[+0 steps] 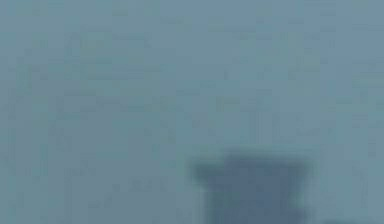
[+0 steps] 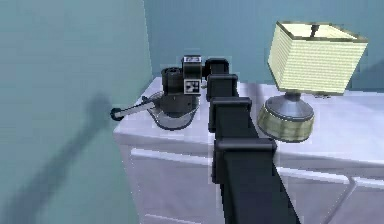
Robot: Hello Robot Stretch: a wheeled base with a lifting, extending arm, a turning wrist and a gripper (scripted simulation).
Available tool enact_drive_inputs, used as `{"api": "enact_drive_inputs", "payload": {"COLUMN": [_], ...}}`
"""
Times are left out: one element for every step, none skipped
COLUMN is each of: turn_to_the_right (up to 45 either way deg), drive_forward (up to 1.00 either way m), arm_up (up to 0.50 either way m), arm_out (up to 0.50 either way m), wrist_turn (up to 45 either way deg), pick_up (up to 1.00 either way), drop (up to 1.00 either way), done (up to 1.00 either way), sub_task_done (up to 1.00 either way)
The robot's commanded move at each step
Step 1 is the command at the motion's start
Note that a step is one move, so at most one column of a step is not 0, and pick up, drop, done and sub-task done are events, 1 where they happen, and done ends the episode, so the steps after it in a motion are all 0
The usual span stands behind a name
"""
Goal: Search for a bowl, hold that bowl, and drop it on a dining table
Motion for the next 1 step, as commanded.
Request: {"api": "enact_drive_inputs", "payload": {"turn_to_the_right": [0.0], "drive_forward": [0.00], "arm_up": [0.00], "arm_out": [0.00], "wrist_turn": [39.0], "pick_up": [0.00], "drop": [0.00], "done": [0.00], "sub_task_done": [0.00]}}
